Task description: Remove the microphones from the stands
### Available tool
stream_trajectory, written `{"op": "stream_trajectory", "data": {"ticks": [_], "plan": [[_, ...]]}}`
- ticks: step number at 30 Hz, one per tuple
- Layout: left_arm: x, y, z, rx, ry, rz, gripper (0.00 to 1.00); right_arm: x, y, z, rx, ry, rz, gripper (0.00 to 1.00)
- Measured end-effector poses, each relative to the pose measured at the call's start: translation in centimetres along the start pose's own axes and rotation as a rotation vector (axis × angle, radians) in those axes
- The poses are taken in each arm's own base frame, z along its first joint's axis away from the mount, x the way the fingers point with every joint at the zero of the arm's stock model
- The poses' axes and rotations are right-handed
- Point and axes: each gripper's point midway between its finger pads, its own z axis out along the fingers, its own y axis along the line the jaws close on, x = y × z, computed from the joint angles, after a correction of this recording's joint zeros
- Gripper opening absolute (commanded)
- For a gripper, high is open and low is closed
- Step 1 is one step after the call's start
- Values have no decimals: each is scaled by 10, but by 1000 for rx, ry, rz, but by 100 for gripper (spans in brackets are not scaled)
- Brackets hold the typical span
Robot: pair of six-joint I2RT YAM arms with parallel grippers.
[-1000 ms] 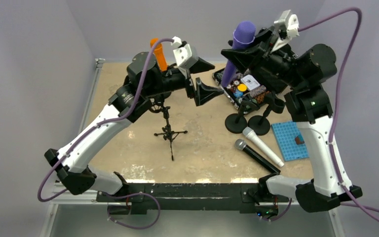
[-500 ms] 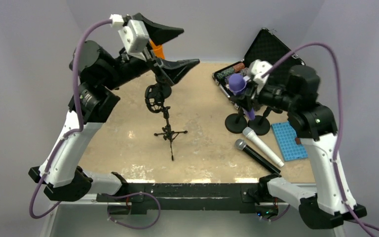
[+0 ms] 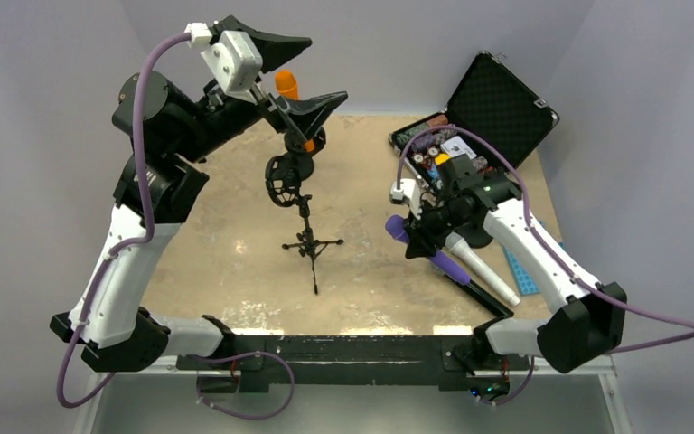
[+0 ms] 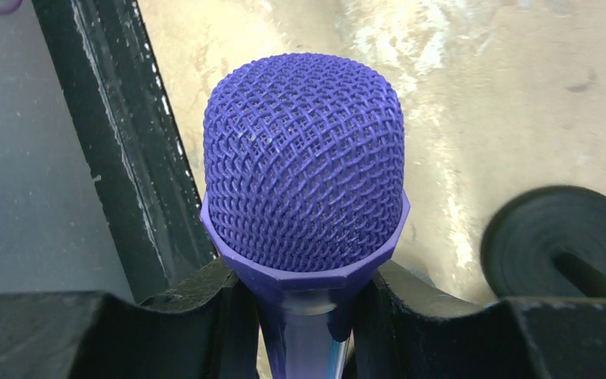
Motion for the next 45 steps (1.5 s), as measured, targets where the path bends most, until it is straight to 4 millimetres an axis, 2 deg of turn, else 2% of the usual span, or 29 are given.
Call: {"op": "stream_trajectory", "data": {"ticks": [2, 5, 11, 23, 28, 29, 30, 33, 36, 40, 45], "plan": [[0, 3, -2, -10, 3, 11, 97, 8, 3, 16, -31, 30, 0, 0], [-1, 8, -6, -31, 8, 20, 97, 30, 1, 41, -58, 113, 41, 0], [-9, 19, -19, -77, 3, 60, 97, 70, -24, 74, -17, 294, 191, 0], [-20, 28, -38, -136, -5, 110, 99, 148, -37, 84, 111, 537, 285, 0], [-17, 29, -40, -143, 3, 108, 99, 163, -42, 73, 168, 598, 260, 0], [-16, 29, -40, -143, 5, 107, 99, 164, -43, 72, 173, 599, 261, 4], [-15, 29, -41, -142, 9, 105, 98, 168, -44, 69, 182, 608, 261, 22], [-12, 28, -42, -141, 15, 101, 99, 178, -47, 61, 206, 623, 261, 58], [-9, 28, -42, -141, 20, 99, 99, 184, -44, 55, 213, 642, 270, 83], [-7, 28, -42, -142, 23, 96, 99, 189, -43, 49, 224, 679, 279, 92], [-6, 28, -44, -144, 25, 90, 99, 192, -45, 45, 246, 701, 279, 96]]}}
